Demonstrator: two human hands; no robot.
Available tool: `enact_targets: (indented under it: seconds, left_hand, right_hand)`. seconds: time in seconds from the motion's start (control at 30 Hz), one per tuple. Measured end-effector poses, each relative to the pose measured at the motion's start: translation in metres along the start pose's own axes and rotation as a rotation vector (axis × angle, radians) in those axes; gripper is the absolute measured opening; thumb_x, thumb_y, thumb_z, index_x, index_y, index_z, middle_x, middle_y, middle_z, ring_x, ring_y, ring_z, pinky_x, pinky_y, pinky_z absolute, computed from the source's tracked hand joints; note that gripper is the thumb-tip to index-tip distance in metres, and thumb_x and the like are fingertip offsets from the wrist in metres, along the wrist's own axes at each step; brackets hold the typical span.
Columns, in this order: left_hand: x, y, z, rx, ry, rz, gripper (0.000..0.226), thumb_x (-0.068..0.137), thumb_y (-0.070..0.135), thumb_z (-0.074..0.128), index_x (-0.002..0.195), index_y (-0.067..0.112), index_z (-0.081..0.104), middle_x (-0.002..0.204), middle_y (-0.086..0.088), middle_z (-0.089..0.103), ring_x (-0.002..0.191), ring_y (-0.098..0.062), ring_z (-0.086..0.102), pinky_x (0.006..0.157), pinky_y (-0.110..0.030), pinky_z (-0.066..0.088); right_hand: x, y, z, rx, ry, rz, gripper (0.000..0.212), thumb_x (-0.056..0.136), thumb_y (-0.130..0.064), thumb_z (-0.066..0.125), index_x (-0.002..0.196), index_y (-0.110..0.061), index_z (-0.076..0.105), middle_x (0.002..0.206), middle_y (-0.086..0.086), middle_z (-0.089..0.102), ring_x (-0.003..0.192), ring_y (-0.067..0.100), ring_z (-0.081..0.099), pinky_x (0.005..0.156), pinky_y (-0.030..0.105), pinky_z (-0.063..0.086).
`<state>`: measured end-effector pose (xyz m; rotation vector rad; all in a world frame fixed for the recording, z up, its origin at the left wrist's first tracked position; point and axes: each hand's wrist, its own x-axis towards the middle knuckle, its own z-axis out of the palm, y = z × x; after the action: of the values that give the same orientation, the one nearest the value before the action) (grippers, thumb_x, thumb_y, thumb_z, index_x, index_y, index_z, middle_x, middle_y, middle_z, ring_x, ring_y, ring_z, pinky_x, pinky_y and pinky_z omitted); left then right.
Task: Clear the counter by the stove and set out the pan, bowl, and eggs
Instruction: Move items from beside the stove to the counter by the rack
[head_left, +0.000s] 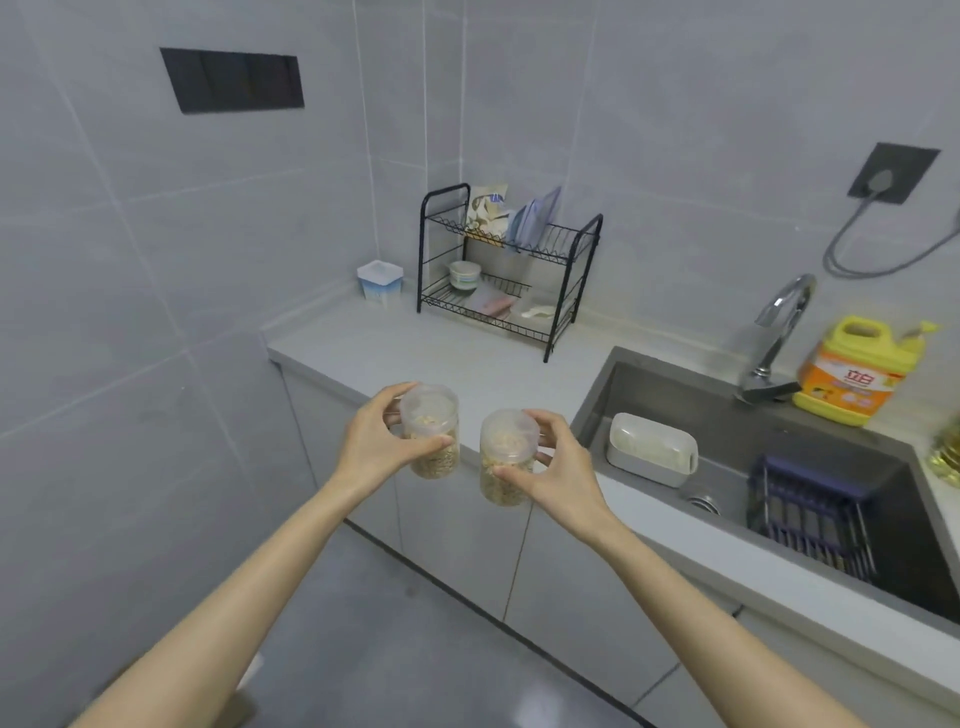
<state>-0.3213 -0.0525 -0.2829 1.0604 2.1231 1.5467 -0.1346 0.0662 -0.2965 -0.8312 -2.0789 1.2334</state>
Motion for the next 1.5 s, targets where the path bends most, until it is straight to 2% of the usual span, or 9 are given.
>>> enact_targets:
  seconds: [0.2, 0.43, 0.57, 0.63, 0.77, 0.9, 1.07, 1.3, 1.5]
  left_hand:
    - [0.076, -0.028, -0.009, -0.008, 0.042, -0.027, 0.073, 0.056, 0.024, 0.09, 0.122, 0.022, 0.058, 0.113, 0.008, 0.063, 0.101, -0.008, 0.059, 0.088, -0.027, 0.051]
    - [0.19, -0.084, -0.019, -0.012, 0.102, -0.091, 0.07, 0.057, 0.018, 0.09, 0.119, 0.023, 0.059, 0.111, 0.011, 0.062, 0.099, -0.006, 0.059, 0.071, -0.009, 0.049]
    - [0.258, -0.112, -0.03, 0.015, 0.135, -0.147, 0.077, 0.048, 0.029, 0.091, 0.119, 0.024, 0.059, 0.113, 0.009, 0.063, 0.1, -0.009, 0.06, 0.085, -0.028, 0.054]
    - [0.286, -0.119, -0.037, 0.049, 0.143, -0.165, 0.081, 0.043, 0.038, 0.087, 0.118, 0.026, 0.058, 0.112, 0.01, 0.063, 0.1, -0.009, 0.06, 0.087, -0.03, 0.053]
    - [0.342, -0.14, -0.049, 0.085, 0.159, -0.185, 0.071, 0.057, 0.023, 0.089, 0.119, 0.026, 0.056, 0.113, 0.011, 0.061, 0.102, -0.01, 0.058, 0.086, -0.025, 0.049]
    - [0.397, -0.169, -0.063, 0.103, 0.18, -0.223, 0.066, 0.06, 0.02, 0.088, 0.117, 0.028, 0.056, 0.109, 0.014, 0.061, 0.101, -0.008, 0.057, 0.079, -0.015, 0.044]
    - [0.462, -0.209, -0.079, 0.131, 0.123, -0.251, 0.068, 0.061, 0.022, 0.088, 0.119, 0.029, 0.054, 0.105, 0.016, 0.059, 0.098, -0.006, 0.056, 0.074, -0.008, 0.039]
    - [0.562, -0.261, -0.094, 0.123, -0.019, -0.31, 0.067, 0.06, 0.019, 0.088, 0.118, 0.022, 0.054, 0.107, 0.008, 0.059, 0.1, -0.012, 0.055, 0.079, -0.021, 0.04]
    - [0.625, -0.297, -0.094, 0.08, -0.137, -0.302, 0.075, 0.036, 0.038, 0.078, 0.107, 0.026, 0.056, 0.102, 0.008, 0.064, 0.095, -0.013, 0.061, 0.082, -0.026, 0.047]
  right_hand:
    - [0.088, 0.007, 0.03, 0.04, -0.031, -0.001, 0.07, 0.066, -0.018, 0.085, 0.124, -0.023, 0.046, 0.117, -0.013, 0.056, 0.108, 0.002, 0.053, 0.082, 0.008, 0.044]
    - [0.226, 0.036, 0.084, 0.061, -0.111, 0.021, 0.07, 0.064, -0.018, 0.085, 0.122, -0.026, 0.047, 0.114, -0.015, 0.057, 0.104, 0.004, 0.055, 0.089, 0.02, 0.048]
    - [0.304, 0.047, 0.113, 0.054, -0.162, 0.025, 0.069, 0.064, -0.019, 0.085, 0.122, -0.026, 0.047, 0.113, -0.014, 0.058, 0.103, 0.005, 0.055, 0.088, 0.023, 0.05]
    - [0.337, 0.049, 0.126, 0.057, -0.181, 0.034, 0.07, 0.063, -0.018, 0.085, 0.123, -0.025, 0.048, 0.114, -0.013, 0.058, 0.101, 0.005, 0.055, 0.087, 0.025, 0.051]
    - [0.406, 0.054, 0.155, 0.083, -0.205, 0.048, 0.069, 0.065, -0.013, 0.083, 0.124, -0.02, 0.047, 0.114, -0.012, 0.056, 0.097, -0.002, 0.052, 0.072, 0.013, 0.047]
    - [0.464, 0.064, 0.189, 0.056, -0.186, 0.09, 0.065, 0.067, -0.009, 0.08, 0.124, -0.015, 0.048, 0.111, -0.009, 0.056, 0.098, 0.006, 0.052, 0.068, 0.003, 0.041]
    - [0.523, 0.078, 0.234, 0.043, -0.174, 0.164, 0.064, 0.068, -0.011, 0.08, 0.123, -0.014, 0.048, 0.11, -0.008, 0.057, 0.101, 0.01, 0.053, 0.069, 0.0, 0.04]
    - [0.593, 0.098, 0.297, -0.006, -0.049, 0.272, 0.06, 0.066, -0.01, 0.08, 0.115, -0.015, 0.045, 0.108, -0.003, 0.058, 0.097, 0.014, 0.055, 0.067, 0.006, 0.037]
    - [0.635, 0.105, 0.335, -0.012, 0.083, 0.389, 0.055, 0.069, -0.01, 0.078, 0.112, -0.015, 0.045, 0.104, -0.002, 0.059, 0.093, 0.018, 0.057, 0.07, 0.02, 0.038]
